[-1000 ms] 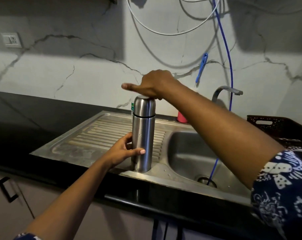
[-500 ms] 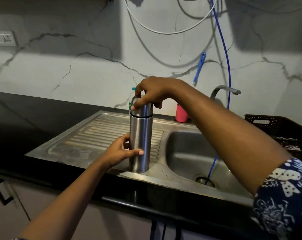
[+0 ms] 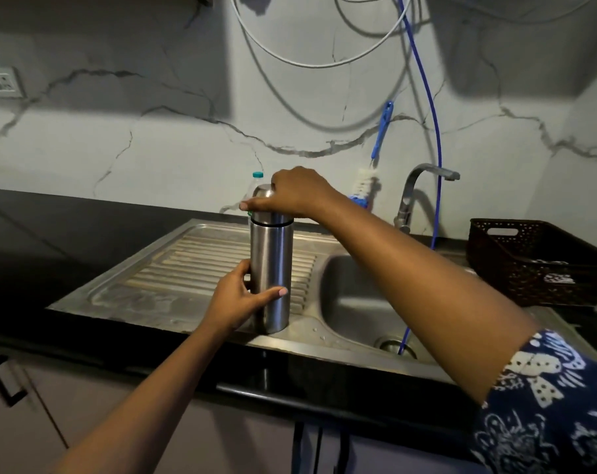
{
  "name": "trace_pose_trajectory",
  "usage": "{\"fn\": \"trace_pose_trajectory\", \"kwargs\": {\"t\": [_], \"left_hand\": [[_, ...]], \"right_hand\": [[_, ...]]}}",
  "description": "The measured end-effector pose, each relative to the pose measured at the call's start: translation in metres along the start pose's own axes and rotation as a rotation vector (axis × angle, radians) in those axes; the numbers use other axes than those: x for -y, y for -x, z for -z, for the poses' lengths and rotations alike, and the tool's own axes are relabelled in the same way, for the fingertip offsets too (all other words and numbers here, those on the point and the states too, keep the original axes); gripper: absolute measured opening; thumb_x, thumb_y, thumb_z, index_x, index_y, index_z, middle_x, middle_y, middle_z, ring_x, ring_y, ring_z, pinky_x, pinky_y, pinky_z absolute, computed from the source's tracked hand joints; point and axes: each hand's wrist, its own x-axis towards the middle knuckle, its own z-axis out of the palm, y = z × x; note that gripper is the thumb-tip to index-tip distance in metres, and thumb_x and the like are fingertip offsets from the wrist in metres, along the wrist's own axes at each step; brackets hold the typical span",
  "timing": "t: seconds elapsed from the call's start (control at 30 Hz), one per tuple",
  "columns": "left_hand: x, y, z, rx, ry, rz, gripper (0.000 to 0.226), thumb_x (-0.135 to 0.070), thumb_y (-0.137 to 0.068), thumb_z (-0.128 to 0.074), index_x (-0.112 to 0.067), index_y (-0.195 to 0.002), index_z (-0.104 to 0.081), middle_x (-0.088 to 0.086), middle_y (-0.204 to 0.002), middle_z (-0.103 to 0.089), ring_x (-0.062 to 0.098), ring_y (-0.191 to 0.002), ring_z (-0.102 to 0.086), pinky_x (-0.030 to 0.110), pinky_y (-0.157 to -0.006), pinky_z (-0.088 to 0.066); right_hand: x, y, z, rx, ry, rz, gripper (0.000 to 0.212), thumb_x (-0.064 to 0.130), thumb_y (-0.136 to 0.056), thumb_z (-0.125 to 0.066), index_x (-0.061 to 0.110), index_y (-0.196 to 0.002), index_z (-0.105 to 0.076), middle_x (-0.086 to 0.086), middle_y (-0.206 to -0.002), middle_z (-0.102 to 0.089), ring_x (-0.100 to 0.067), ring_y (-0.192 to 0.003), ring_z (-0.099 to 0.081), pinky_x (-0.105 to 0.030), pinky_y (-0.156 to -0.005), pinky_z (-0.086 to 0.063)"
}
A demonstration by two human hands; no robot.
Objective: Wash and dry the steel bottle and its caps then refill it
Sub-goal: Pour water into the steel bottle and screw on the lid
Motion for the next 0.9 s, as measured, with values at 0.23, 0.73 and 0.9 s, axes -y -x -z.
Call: {"fn": "trace_pose_trajectory", "kwargs": {"t": [0.23, 0.73, 0.9], "left_hand": [[-0.004, 0.009, 0.02, 0.091, 0.349, 0.148, 0.059, -0.069, -0.06, -0.071, -0.024, -0.098, -0.062, -0.014, -0.086, -0.071, 0.005, -0.084, -0.065, 0.023, -0.067, -0.05], [-0.027, -0.032, 0.034, 0.263, 0.382, -0.022, 0.09, -0.068, -0.044, -0.081, -0.027, -0.12, -0.056, -0.011, -0.107, -0.071, 0.005, -0.1, -0.066, 0.02, -0.074, -0.054], [0.002, -0.013, 0.028, 0.379, 0.306, -0.038, 0.092, -0.046, -0.044, -0.09, -0.031, -0.125, -0.049, -0.003, -0.119, -0.064, 0.009, -0.108, -0.063, 0.023, -0.084, -0.053]], "right_hand": [[-0.019, 0.035, -0.035, -0.082, -0.774, -0.003, 0.063, 0.053, -0.076, -0.069, 0.02, -0.124, -0.047, 0.001, -0.114, -0.057, -0.013, -0.097, -0.055, -0.019, -0.071, -0.042], [-0.061, 0.106, -0.158, 0.208, -0.609, -0.073, 0.052, 0.024, -0.073, -0.08, 0.011, -0.119, -0.06, -0.005, -0.123, -0.06, -0.008, -0.108, -0.052, -0.013, -0.087, -0.04], [-0.055, 0.086, -0.109, 0.01, -1.152, -0.163, 0.026, 0.017, -0.082, -0.07, 0.028, -0.104, -0.061, 0.01, -0.108, -0.062, -0.01, -0.109, -0.056, -0.029, -0.096, -0.045]]}}
